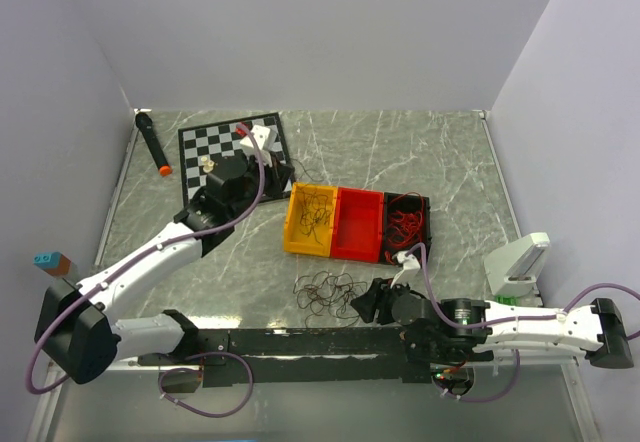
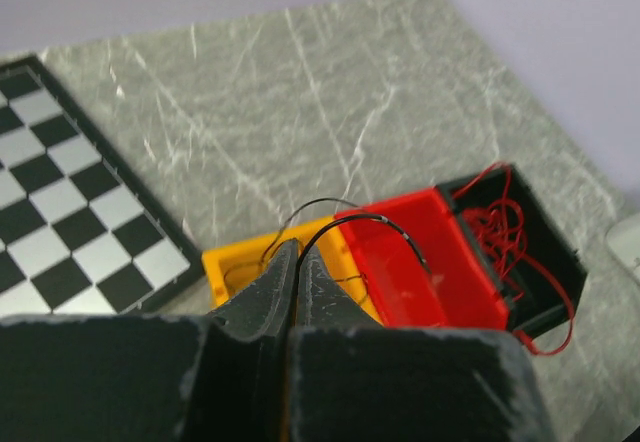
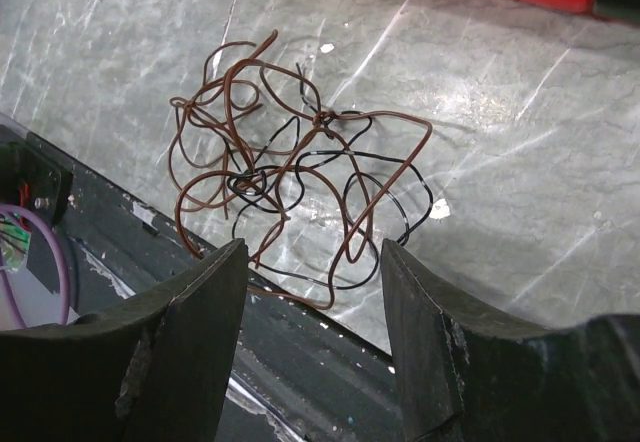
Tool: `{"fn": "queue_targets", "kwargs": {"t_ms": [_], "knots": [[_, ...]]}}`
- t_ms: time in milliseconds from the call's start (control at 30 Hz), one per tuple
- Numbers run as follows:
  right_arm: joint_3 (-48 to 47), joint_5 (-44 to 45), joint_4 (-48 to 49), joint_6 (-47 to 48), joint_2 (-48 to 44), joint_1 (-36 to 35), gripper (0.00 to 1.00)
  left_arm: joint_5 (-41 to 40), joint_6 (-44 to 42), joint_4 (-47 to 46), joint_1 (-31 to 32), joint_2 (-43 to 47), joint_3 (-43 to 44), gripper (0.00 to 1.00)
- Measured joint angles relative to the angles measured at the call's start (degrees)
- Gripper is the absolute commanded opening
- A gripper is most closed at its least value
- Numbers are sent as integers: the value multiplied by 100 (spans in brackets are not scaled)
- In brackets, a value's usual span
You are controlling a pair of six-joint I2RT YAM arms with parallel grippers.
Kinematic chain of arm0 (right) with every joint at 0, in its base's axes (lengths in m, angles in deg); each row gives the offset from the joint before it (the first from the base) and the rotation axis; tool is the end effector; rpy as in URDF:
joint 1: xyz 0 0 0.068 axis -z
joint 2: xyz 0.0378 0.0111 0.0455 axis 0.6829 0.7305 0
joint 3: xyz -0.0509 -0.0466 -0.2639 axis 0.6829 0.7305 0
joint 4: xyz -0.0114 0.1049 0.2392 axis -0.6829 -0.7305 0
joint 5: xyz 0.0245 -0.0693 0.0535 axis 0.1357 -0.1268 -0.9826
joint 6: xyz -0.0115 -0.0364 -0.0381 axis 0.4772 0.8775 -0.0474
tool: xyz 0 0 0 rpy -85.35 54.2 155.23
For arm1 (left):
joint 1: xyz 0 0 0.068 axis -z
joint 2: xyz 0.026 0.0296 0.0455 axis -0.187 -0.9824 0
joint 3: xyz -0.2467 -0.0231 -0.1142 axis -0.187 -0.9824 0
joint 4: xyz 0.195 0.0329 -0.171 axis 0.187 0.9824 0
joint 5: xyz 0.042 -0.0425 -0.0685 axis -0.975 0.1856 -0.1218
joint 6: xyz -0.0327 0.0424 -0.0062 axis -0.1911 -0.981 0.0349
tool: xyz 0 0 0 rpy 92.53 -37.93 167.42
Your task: Untangle the cables
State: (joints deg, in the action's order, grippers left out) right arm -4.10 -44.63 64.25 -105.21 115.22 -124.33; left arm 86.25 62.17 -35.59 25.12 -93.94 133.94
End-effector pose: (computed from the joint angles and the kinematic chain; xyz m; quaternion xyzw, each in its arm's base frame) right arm 0.0361 0.1159 0.1574 -0.0478 0.8670 0.3311 0.3692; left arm 0.2299 -0.1651 0.3329 0.1121 0.7429 -0.2848 0.5953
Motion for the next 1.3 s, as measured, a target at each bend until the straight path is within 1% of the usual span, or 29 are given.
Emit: {"fn": "queue_targets", "kwargs": {"t_ms": [167,333,433,567,733,833,967,1133,1300], "knots": [[7,-7,-2,-7,-7,0,63,-26,-44,79,-9,37,-275,1],[9,-7,4,-48,-7,0,62,-175,-175,74,-9,4,-262,1],[22,-7,11,-83,-7,0,63,-317,-348,66,35,-162,-168,1],[28,-2,26,-92,-7,0,63,-365,-612,-85,155,-544,-35,1],[74,2,66,-103,-125,0,63,-35,-975,-214,205,-1366,199,1],[111,7,57,-107,-223,0,63,48,-1121,-122,232,-1683,348,1],[114,33,-2,-125,-431,0,63,33,-1342,46,317,-1891,367,1],[136,109,-129,-125,-761,0,63,20,-1786,116,472,-2291,376,1],[133,208,-389,-127,-846,0,64,9,-2094,321,575,-2750,411,1]]}}
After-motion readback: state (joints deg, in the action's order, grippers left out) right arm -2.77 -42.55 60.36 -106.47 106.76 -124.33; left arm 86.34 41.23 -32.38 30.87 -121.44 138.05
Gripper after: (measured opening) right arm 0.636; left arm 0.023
